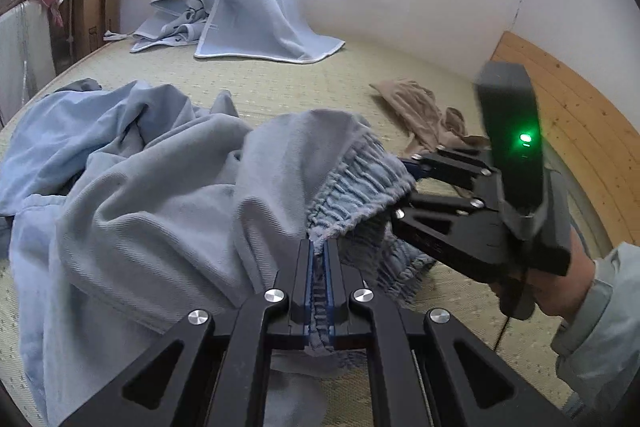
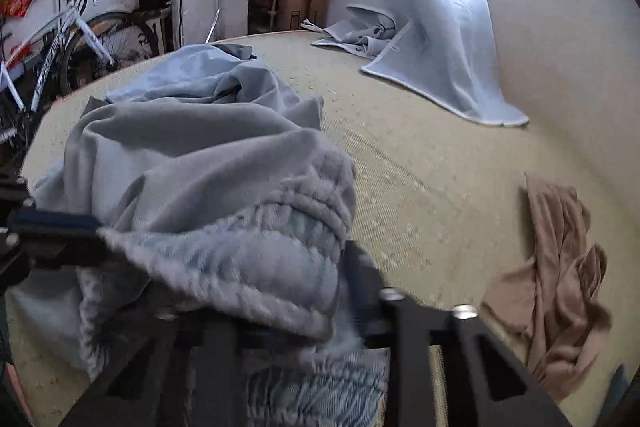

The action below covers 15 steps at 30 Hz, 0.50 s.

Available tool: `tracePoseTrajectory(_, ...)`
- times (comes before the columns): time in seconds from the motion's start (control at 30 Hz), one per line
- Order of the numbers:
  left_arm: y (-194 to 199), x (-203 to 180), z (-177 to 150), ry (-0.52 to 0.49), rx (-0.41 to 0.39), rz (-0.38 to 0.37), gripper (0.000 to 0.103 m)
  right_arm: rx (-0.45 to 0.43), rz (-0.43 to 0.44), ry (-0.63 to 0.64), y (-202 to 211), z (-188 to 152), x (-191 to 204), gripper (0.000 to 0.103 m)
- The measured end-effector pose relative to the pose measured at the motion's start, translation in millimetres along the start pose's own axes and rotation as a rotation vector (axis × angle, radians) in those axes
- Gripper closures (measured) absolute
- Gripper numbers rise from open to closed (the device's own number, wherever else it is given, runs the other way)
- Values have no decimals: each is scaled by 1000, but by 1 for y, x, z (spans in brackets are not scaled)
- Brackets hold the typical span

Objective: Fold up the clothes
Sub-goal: 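Grasp the elastic waistband with the right gripper beside the left gripper, then lift the sweatpants up off the bed with both grippers holding the waistband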

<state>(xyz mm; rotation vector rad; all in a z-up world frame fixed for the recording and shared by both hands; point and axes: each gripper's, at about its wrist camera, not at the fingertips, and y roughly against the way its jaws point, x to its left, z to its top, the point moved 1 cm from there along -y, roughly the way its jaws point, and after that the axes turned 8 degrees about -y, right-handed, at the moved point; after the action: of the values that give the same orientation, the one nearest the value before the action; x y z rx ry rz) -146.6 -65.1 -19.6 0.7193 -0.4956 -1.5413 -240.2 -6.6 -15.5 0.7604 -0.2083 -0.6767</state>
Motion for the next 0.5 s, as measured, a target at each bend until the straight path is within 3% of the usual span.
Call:
tracePoseTrajectory(0.07,4,0,0,11,-10,-11,98,-24,-12,7,8,10,5,96)
tracePoseTrajectory(0.17,12,0,-2,42,-27,-45,80,-58,-5,17,28,30,14,97)
tracePoseTrajectory(0.23,24,2,-3,88,-62,-71,49,-82,1,45,47,48,24,98)
tracePoseTrajectory(0.33,45,4,-6,159,-120,-109,25,-131,2,94,78,73,42,98)
tracePoseTrajectory(0.5,88,-3,-16,259,-199,-179,22,-244,15,134,147,123,70,98)
